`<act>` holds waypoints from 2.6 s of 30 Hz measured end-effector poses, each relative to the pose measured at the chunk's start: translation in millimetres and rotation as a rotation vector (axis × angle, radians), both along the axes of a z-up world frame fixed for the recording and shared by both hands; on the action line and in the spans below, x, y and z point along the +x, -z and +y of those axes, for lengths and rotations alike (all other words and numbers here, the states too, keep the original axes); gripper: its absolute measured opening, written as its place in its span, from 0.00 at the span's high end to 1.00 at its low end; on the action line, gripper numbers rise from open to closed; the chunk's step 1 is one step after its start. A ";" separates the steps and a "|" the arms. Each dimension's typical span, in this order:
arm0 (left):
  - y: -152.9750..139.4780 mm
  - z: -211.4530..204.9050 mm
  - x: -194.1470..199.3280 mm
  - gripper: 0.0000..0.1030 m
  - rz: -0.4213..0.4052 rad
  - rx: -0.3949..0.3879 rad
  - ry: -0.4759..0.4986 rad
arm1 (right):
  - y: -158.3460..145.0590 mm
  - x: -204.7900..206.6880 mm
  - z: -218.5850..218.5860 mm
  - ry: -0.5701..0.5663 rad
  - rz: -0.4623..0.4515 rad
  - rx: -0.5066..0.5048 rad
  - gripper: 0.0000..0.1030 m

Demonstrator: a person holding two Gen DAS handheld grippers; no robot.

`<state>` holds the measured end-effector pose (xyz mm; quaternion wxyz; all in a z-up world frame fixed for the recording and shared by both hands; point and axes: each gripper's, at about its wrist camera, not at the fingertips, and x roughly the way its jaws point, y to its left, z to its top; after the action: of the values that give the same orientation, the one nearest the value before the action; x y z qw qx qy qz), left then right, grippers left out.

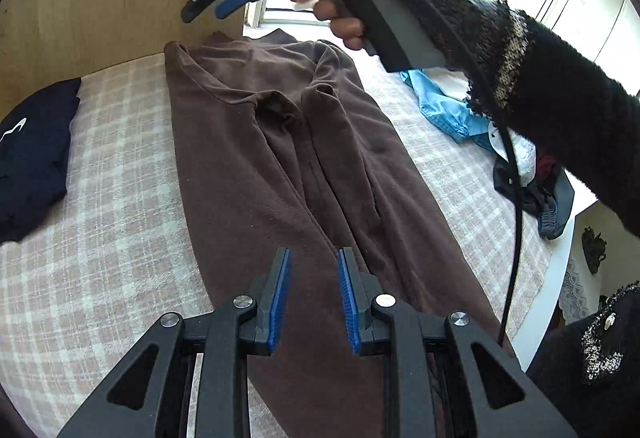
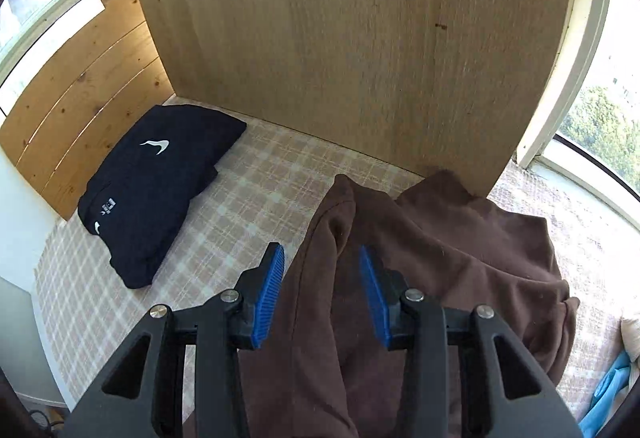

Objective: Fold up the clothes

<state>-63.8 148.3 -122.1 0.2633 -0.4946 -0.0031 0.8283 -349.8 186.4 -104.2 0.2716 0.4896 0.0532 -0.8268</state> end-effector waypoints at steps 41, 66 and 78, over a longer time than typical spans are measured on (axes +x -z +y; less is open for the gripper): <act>14.1 -3.8 5.7 0.76 -0.049 -0.001 0.106 | -45.2 29.1 222.7 0.253 0.125 0.028 0.78; 5.5 -6.4 34.9 0.75 -0.086 -0.079 0.055 | -6.1 36.7 223.3 0.241 -0.004 -0.209 0.77; -33.8 -96.0 81.1 0.72 -0.046 -0.001 0.070 | -91.2 338.6 245.7 0.326 0.159 -0.232 0.54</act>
<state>17.3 52.3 -88.4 0.2916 -0.5135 0.0086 0.8069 -11.2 432.1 -13.1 0.1836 0.3907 -0.1011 -0.8964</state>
